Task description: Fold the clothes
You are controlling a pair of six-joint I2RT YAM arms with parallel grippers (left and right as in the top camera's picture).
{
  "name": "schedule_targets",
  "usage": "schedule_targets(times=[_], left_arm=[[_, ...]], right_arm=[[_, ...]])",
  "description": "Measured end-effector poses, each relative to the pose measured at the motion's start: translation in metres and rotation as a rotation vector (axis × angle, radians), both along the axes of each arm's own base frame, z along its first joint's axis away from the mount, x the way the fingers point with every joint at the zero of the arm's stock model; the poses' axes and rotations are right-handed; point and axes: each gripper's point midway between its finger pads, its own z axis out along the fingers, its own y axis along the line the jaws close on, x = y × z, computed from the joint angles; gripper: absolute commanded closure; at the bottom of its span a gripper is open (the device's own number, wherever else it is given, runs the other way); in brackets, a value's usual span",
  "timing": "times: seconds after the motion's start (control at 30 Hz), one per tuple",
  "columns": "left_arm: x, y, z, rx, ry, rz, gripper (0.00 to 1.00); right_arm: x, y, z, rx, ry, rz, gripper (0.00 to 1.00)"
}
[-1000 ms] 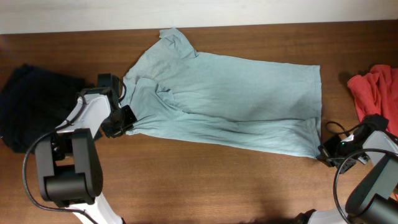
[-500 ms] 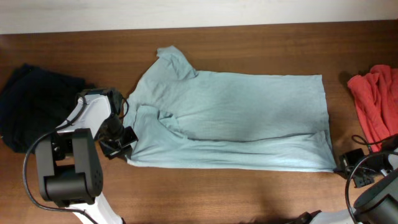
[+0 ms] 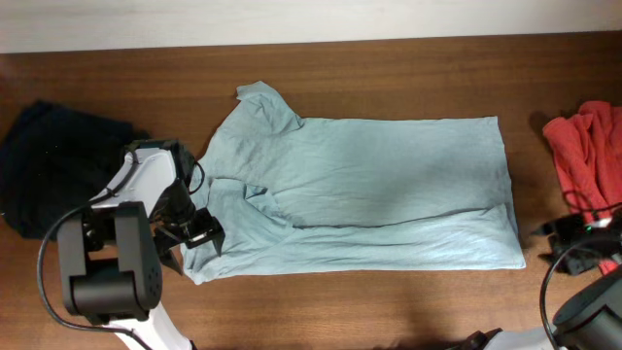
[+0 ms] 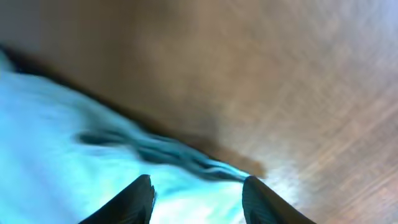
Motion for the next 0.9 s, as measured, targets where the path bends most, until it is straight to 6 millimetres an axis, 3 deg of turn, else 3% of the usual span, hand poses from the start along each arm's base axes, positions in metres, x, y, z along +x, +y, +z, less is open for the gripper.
schedule_targets(times=[0.13,0.2,0.3,0.33,0.37,0.47,0.6,0.73,0.9], left_arm=[[0.004,0.001,0.01,-0.007,-0.055,-0.013,0.2],[0.014,0.002,0.02,-0.009,-0.117,-0.017,0.31],[0.062,0.0,0.04,-0.05,-0.335,-0.057,0.39],[0.097,-0.008,0.056,-0.108,-0.481,-0.105,0.41],[0.118,-0.012,0.066,-0.136,-0.571,-0.143,0.41],[0.19,-0.035,0.112,-0.199,-0.892,-0.298,0.41],[0.235,-0.061,0.145,-0.203,-1.106,-0.466,0.36],[0.27,-0.076,0.136,-0.203,-1.176,-0.588,0.34],[0.315,-0.077,0.066,-0.192,-1.162,-0.67,0.33]], right_arm=[[0.02,-0.009,0.025,-0.024,-0.081,0.036,0.46],[0.03,-0.011,0.036,-0.04,-0.125,0.063,0.47],[0.055,-0.006,0.055,-0.065,-0.226,0.135,0.47],[0.076,0.001,0.067,-0.082,-0.309,0.207,0.47],[0.092,0.009,0.075,-0.098,-0.372,0.272,0.47],[0.124,0.041,0.087,-0.114,-0.483,0.428,0.44],[0.151,0.09,0.095,-0.106,-0.563,0.597,0.44],[0.163,0.126,0.099,-0.09,-0.604,0.701,0.44],[0.163,0.144,0.098,-0.067,-0.601,0.745,0.44]])
